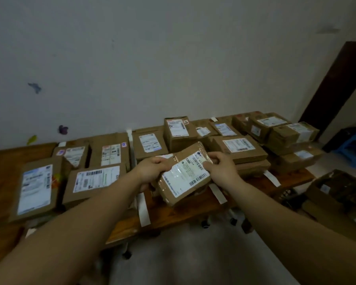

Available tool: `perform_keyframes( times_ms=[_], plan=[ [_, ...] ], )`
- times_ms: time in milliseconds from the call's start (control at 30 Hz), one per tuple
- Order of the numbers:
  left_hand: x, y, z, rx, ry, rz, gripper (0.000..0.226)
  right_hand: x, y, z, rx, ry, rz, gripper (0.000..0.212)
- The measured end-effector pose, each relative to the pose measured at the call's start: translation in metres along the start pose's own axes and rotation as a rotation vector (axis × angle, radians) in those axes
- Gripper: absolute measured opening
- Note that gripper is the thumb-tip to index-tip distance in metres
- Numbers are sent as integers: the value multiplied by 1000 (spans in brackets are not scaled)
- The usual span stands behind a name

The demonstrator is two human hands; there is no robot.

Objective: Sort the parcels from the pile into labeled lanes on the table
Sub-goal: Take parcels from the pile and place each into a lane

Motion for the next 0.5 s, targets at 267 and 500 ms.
perform_keyframes(
  times_ms=[267,500],
  plan=[
    [50,-32,24,-389,102,-370,45,-68,-18,1,118,-28,19,39],
    [95,-65,30,-376,68,-186,61,-124,-47,-8,323,-34,-26,43]
  ],
)
Point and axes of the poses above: each hand's wrist, its own z-axis towards the middle knuckle, its own y-axis out of the back of the hand, x = y × z, the point moved 3 cm from there along z, towards the middle knuckle, and after that the axes turned 15 degrees about y, right-handed, at the moved point
